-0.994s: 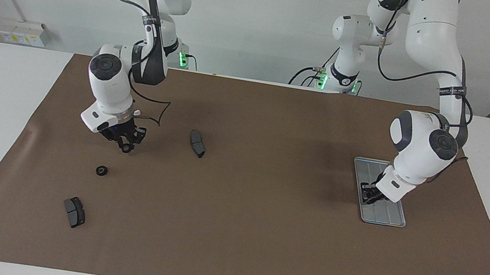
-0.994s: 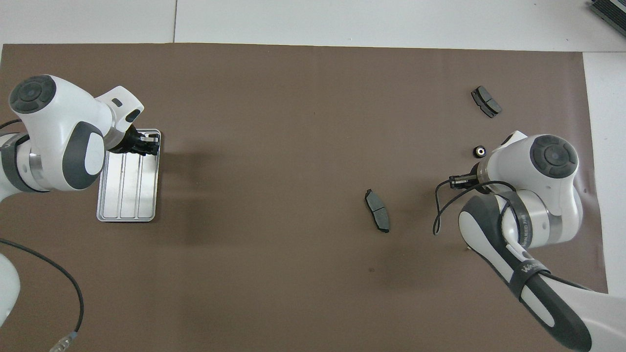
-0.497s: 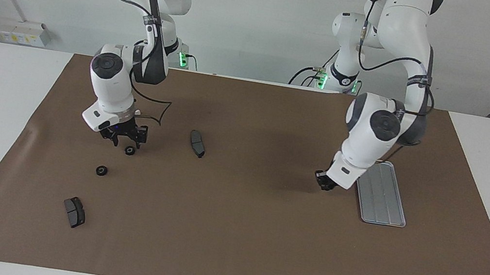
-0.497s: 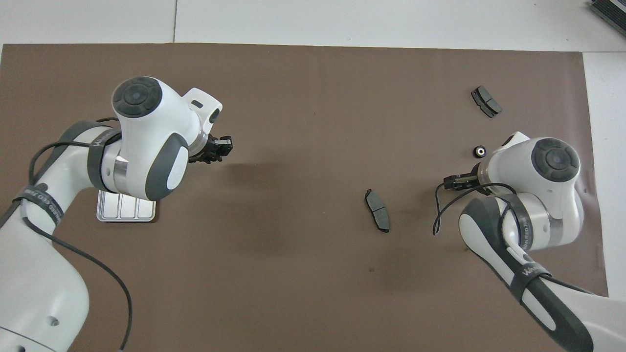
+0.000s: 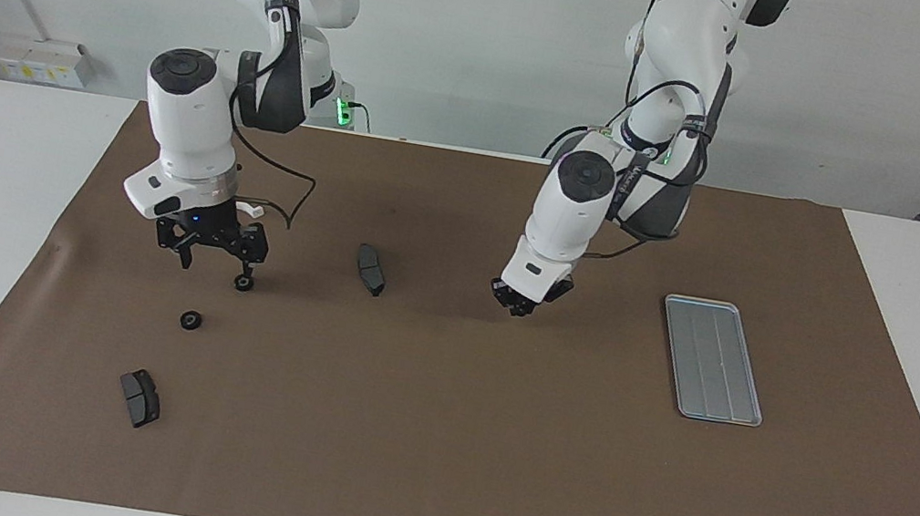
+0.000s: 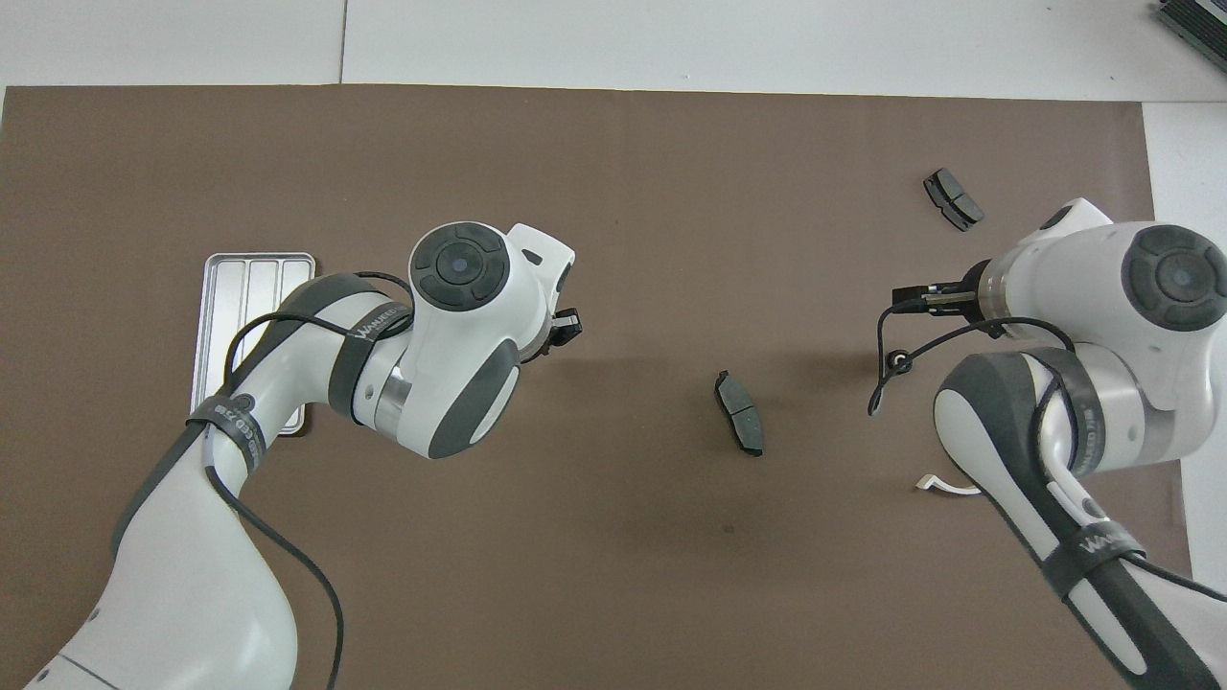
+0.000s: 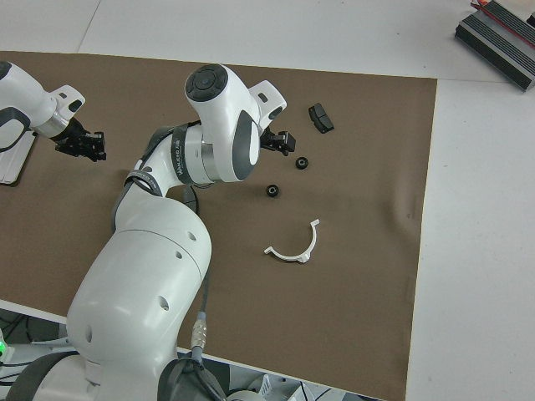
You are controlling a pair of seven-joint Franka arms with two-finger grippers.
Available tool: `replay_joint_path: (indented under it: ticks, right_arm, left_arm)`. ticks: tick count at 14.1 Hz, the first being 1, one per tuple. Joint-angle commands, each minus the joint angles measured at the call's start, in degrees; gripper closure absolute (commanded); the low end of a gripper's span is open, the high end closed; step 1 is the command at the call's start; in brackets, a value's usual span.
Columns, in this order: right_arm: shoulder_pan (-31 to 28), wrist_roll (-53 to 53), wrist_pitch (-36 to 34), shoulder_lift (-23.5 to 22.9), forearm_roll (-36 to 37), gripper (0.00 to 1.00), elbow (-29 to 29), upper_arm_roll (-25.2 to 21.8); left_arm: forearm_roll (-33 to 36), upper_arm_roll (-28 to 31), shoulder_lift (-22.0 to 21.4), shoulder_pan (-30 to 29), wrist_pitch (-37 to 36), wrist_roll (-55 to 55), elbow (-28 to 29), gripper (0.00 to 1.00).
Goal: Place bearing gear from tray to pile
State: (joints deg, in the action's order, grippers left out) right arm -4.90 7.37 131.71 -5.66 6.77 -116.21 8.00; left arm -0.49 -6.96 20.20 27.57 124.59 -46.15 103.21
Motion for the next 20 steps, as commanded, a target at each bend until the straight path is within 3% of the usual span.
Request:
replay_joint_path:
  ticks: [1,4,9,11,14,17,20]
  right_arm:
    - [-0.2,0.62,-5.74,-1.54,-3.16,0.0,6.32,0.79]
    - [2.25,0.8,-12.87,-3.65,-3.87,0.0,13.01,1.4]
    - [4.9,4.67,-13.41,-3.83,-5.1,0.0,13.55,1.4]
    - [4.9,4.93,-13.32,-3.83,-5.01,0.0,13.47,1.4]
    - [5.86,6.06,-13.41,-3.74,-5.1,0.0,13.29,1.66]
    - [9.37,10.1,-13.06,-4.09,-5.01,0.0,13.12,1.67]
    - [13.24,15.9,-12.1,-5.15,-5.01,0.0,12.85,1.67]
  left_arm:
    - [-0.83,0.99,-2.09,3.79,4.76,-2.97,4.18,1.0]
    - [-0.83,0.9,-2.18,6.7,9.08,-4.65,6.82,1.0]
    - [-0.83,0.9,-2.18,8.02,9.26,-4.92,7.44,1.0]
    - [-0.83,0.99,-2.18,8.02,9.26,-4.74,7.35,0.63]
    - [-0.83,0.99,-2.1,7.67,8.65,-4.39,6.65,0.43]
    - [-0.83,0.99,-2.18,6.62,7.6,-3.95,5.25,0.44]
    - [-0.74,0.9,-2.88,1.89,1.55,-1.51,1.65,0.49]
